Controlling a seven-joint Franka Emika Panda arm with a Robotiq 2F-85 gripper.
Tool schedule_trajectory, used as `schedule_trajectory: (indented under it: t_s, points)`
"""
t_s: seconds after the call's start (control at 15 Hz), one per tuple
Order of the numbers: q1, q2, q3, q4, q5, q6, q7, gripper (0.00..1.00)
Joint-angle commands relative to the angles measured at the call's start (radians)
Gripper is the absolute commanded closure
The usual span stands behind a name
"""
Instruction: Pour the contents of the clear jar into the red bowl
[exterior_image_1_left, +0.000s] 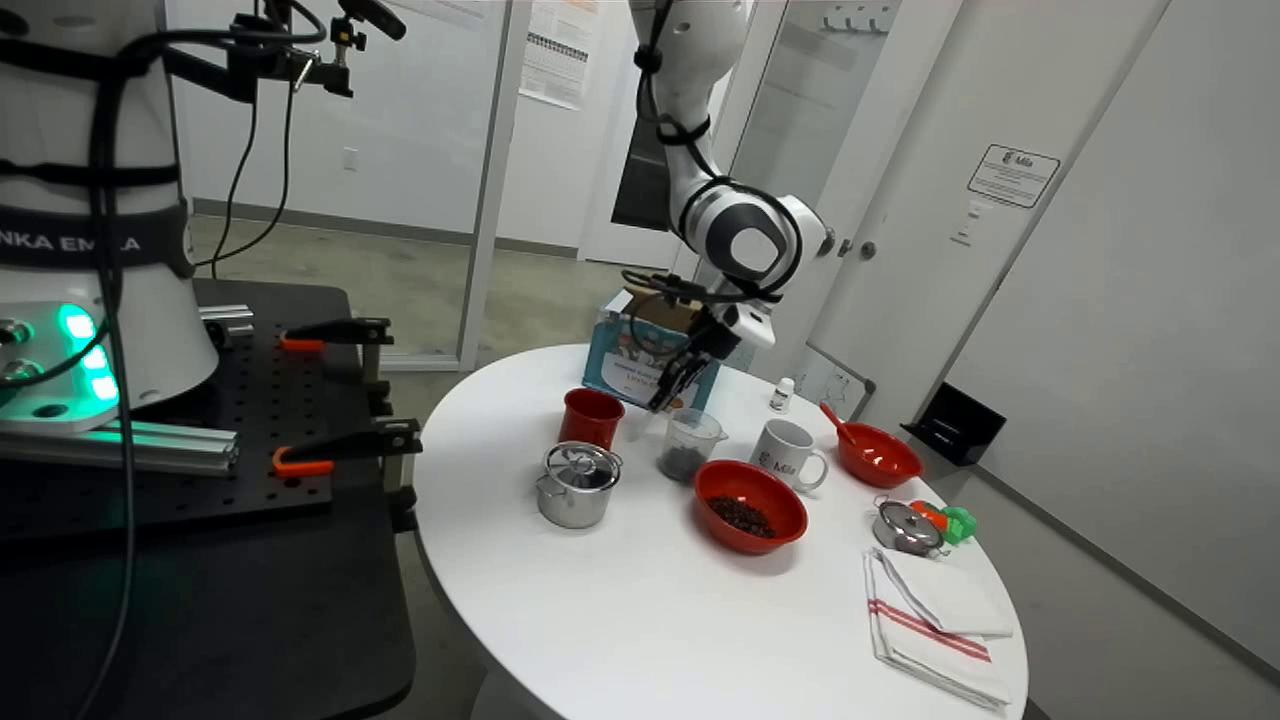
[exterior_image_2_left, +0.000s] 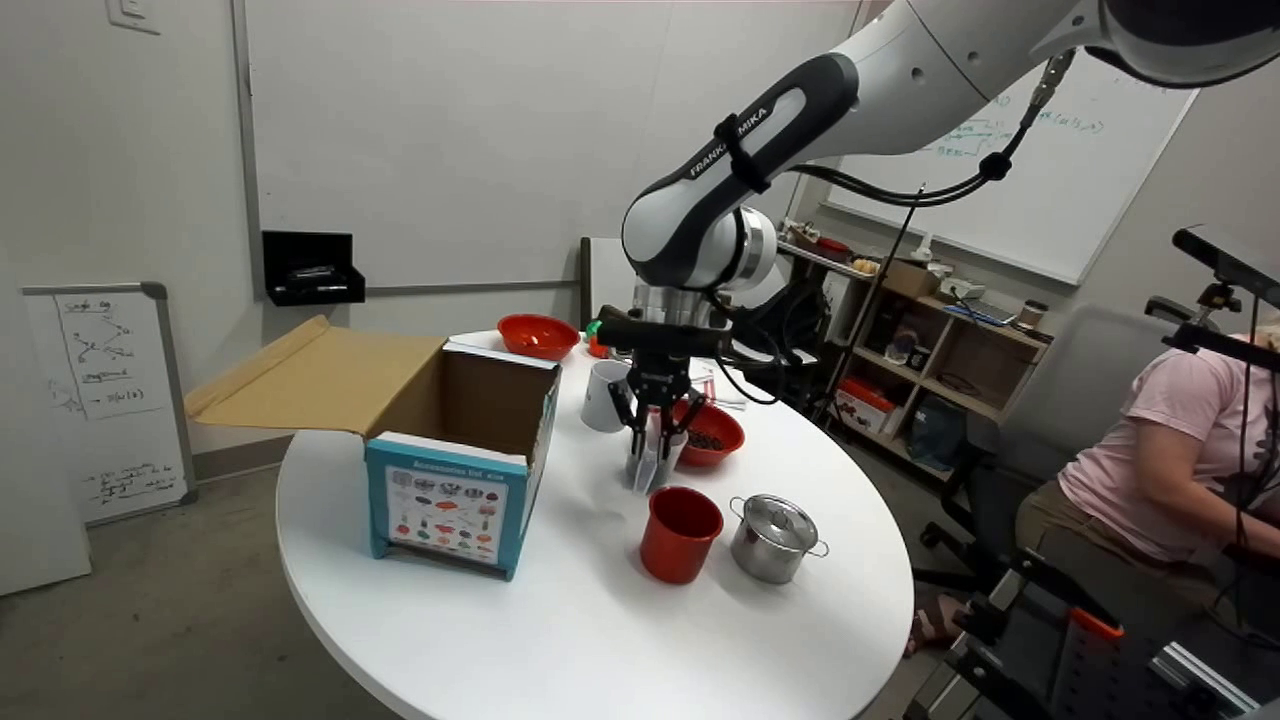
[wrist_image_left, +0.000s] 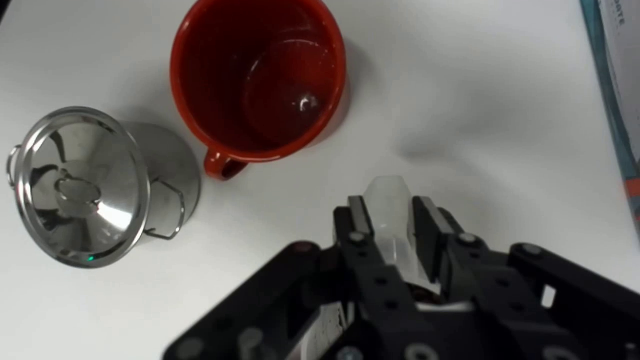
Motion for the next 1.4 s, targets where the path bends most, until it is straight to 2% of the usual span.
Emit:
schedule_trajectory:
  t_s: [0.0, 0.27, 0.6, 0.8, 1.0, 1.07, 1.33]
  points:
    - [0.001, -0.08, 0.001, -0.048, 0.023, -0.005, -0.012, 0.93]
    - [-0.022, -0.179, 0.022, -0.075, 0.035, -0.121, -0.057, 0.93]
    - [-0.081, -0.255, 0.032, -0.022, 0.068, -0.381, -0.175, 0.93]
    - [-0.126, -0.263, 0.024, 0.013, 0.13, -0.506, -0.226, 0.93]
    - [-0.186, -0.254, 0.028, 0.016, 0.25, -0.573, -0.284, 0.93]
    - [-0.199, -0.267, 0.026, -0.022, 0.289, -0.571, -0.304, 0.93]
    - [-0.23, -0.264, 0.006, -0.057, 0.395, -0.559, -0.327, 0.93]
